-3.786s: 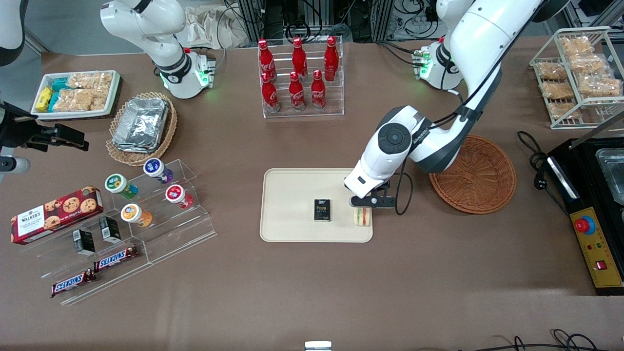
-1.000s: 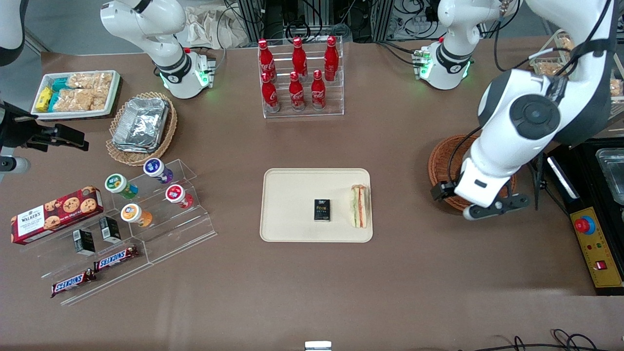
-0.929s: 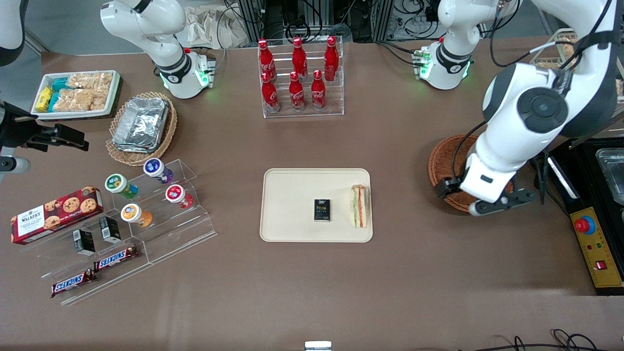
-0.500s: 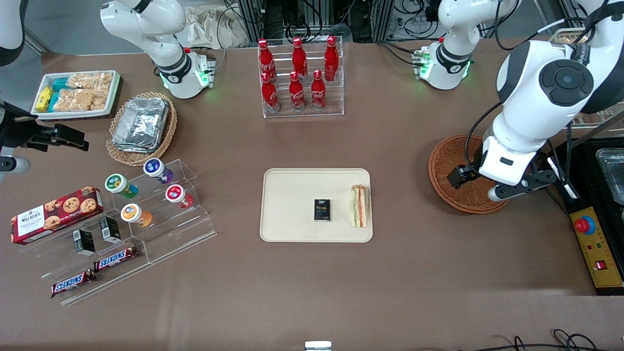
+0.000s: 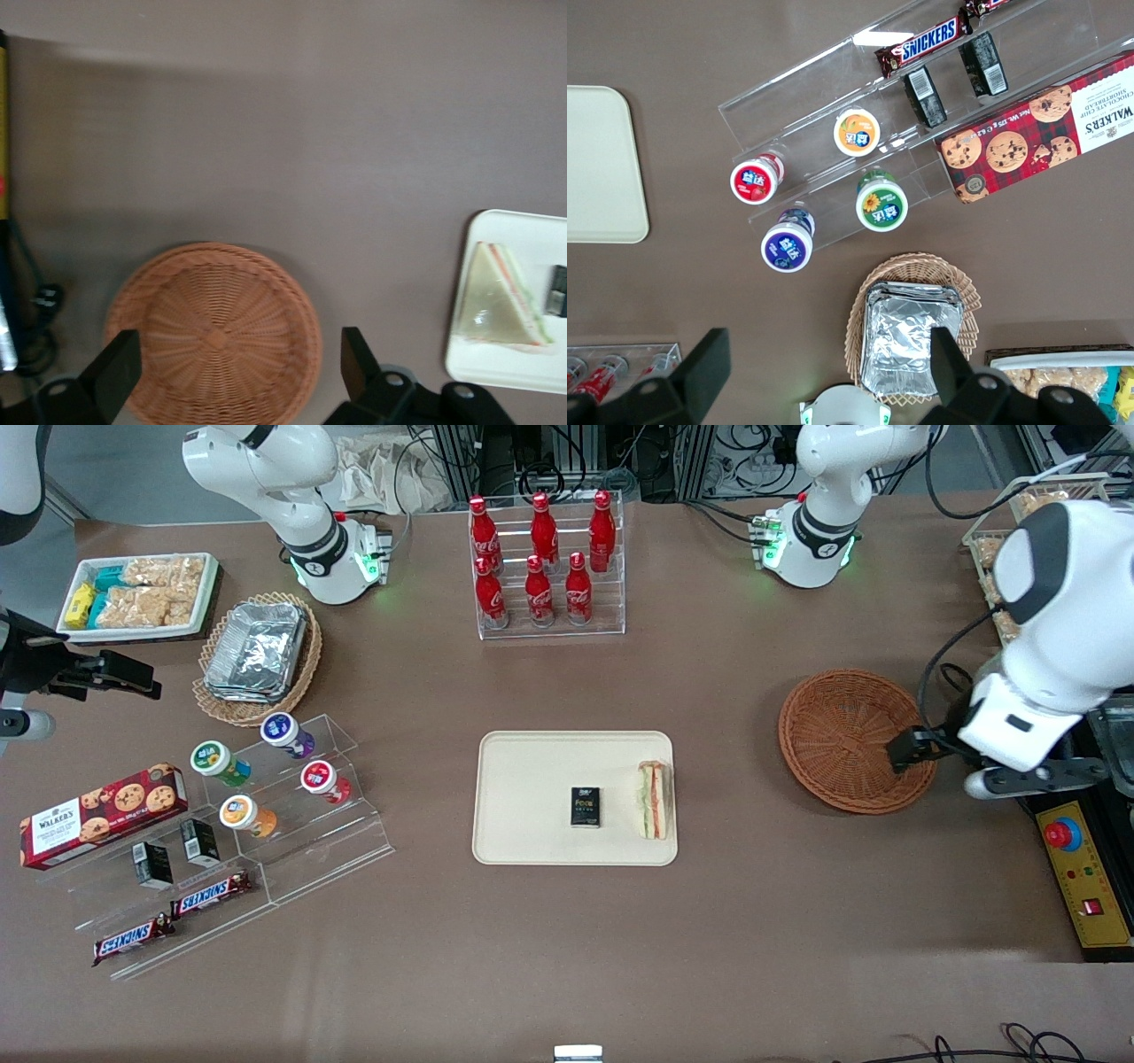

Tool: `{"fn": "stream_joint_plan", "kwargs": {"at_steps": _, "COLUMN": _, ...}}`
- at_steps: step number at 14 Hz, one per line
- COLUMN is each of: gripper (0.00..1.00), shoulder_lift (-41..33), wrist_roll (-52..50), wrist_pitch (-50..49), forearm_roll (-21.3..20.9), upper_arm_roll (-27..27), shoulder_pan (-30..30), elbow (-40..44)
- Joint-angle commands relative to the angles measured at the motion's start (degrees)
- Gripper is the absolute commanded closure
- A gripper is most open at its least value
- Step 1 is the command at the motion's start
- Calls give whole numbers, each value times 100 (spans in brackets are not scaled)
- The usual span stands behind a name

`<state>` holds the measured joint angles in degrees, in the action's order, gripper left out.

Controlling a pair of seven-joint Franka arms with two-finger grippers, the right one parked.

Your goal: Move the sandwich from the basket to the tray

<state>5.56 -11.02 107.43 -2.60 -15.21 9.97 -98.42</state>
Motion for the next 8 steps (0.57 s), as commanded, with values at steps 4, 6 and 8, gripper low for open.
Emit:
{"fn": "stream_joint_plan", "kwargs": {"at_steps": 4, "gripper": 0, "shoulder_lift": 164, "wrist_roll": 706, "wrist_pitch": -978, "forearm_roll": 84, "upper_arm_roll": 1817, "shoulder_pan": -1443, "elbow": 1184}}
{"fn": "stream_joint_plan", "kwargs": {"at_steps": 6, "gripper": 0, "shoulder_lift": 190, "wrist_roll": 697, "wrist_pitch": -1005, "forearm_roll": 93, "upper_arm_roll": 1934, "shoulder_pan": -1533, "elbow": 1255}}
{"fn": "stream_joint_plan", "kwargs": {"at_steps": 8, "gripper": 0, "shoulder_lift": 226, "wrist_roll": 689, "wrist_pitch": -1005, "forearm_roll": 84, "upper_arm_roll": 1943, "shoulder_pan": -1515, "elbow": 1273}}
